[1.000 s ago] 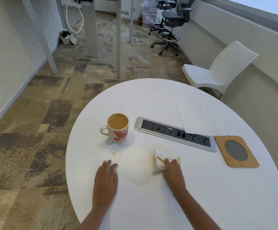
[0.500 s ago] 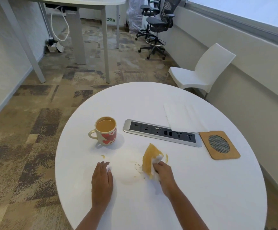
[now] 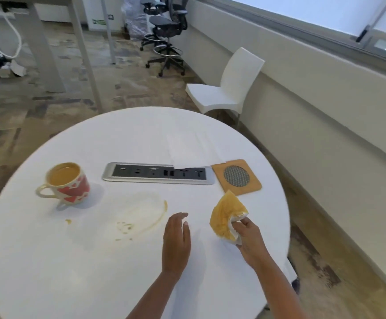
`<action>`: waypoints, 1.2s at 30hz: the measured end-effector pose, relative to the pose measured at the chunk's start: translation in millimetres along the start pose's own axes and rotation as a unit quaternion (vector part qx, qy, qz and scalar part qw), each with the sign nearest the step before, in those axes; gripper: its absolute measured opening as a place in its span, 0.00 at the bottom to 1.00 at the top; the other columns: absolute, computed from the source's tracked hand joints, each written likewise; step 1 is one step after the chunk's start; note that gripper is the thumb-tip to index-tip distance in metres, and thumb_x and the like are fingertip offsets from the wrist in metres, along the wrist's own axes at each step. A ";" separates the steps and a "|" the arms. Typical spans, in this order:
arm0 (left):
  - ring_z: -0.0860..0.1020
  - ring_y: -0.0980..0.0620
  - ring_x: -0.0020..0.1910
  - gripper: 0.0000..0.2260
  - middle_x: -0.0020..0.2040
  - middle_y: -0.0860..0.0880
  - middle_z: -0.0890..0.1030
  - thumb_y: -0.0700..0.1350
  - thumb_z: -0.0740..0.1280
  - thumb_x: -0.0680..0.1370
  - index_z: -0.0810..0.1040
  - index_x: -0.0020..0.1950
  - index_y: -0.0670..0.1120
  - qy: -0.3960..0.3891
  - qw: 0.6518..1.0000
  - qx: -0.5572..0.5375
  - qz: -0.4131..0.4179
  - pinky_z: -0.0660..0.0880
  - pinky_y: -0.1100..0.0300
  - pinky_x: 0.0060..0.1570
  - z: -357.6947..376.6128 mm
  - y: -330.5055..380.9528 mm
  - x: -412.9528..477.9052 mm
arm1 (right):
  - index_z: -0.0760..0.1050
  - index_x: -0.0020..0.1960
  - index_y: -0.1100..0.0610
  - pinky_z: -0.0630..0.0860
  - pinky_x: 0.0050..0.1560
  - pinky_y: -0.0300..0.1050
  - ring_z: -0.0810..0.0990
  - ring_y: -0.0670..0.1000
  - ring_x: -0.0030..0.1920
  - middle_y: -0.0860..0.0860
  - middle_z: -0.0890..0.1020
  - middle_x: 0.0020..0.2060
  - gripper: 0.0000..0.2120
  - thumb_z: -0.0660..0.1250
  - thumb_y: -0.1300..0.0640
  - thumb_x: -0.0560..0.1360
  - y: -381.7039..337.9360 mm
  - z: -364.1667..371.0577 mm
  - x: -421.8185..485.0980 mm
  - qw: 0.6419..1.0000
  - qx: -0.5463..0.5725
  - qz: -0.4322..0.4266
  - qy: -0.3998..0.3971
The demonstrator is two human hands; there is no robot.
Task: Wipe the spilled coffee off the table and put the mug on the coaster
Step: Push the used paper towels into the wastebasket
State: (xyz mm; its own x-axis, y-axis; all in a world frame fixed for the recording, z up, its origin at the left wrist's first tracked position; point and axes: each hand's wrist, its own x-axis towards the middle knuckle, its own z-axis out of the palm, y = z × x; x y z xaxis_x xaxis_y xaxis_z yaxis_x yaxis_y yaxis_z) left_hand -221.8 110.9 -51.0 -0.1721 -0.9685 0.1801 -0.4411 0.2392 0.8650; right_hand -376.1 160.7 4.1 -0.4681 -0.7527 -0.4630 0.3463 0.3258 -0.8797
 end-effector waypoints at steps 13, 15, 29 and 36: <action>0.72 0.57 0.60 0.12 0.59 0.53 0.74 0.42 0.56 0.81 0.70 0.64 0.46 -0.155 0.985 -0.039 0.060 0.62 0.79 0.55 211.8 134.1 -72.3 | 0.79 0.47 0.67 0.76 0.36 0.41 0.78 0.53 0.35 0.54 0.81 0.34 0.06 0.63 0.69 0.75 -12.3 -276.7 7.1 0.971 -0.131 -0.027 0.198; 0.73 0.54 0.62 0.14 0.62 0.50 0.75 0.41 0.57 0.80 0.69 0.65 0.45 -0.173 0.982 -0.009 0.069 0.67 0.71 0.56 238.4 142.9 -78.7 | 0.79 0.44 0.62 0.71 0.43 0.45 0.76 0.53 0.41 0.56 0.79 0.38 0.06 0.63 0.68 0.75 -4.9 -307.4 16.0 0.968 -0.147 -0.005 0.202; 0.62 0.50 0.71 0.21 0.73 0.46 0.62 0.41 0.53 0.80 0.57 0.73 0.44 -0.392 0.862 0.320 -0.031 0.65 0.61 0.65 412.5 57.0 -69.1 | 0.79 0.41 0.62 0.56 0.30 0.40 0.67 0.50 0.31 0.59 0.75 0.31 0.09 0.61 0.69 0.74 103.1 -394.0 149.7 0.927 -0.255 0.114 0.250; 0.46 0.48 0.77 0.25 0.78 0.44 0.47 0.42 0.50 0.82 0.45 0.77 0.44 -0.434 0.821 0.371 0.000 0.50 0.56 0.76 516.8 -17.3 -54.1 | 0.62 0.25 0.52 0.54 0.29 0.40 0.57 0.47 0.25 0.53 0.64 0.26 0.22 0.57 0.73 0.71 196.1 -408.5 249.5 0.899 -0.309 0.148 0.271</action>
State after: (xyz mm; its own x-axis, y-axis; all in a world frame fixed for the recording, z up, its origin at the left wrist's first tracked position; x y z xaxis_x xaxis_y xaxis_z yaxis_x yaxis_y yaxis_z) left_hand -660.1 195.0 -317.8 -0.5922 -0.6322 -0.4997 -0.8014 0.5271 0.2829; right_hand -757.1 270.6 -328.1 -0.8157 -0.2457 -0.5236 0.0810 0.8478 -0.5240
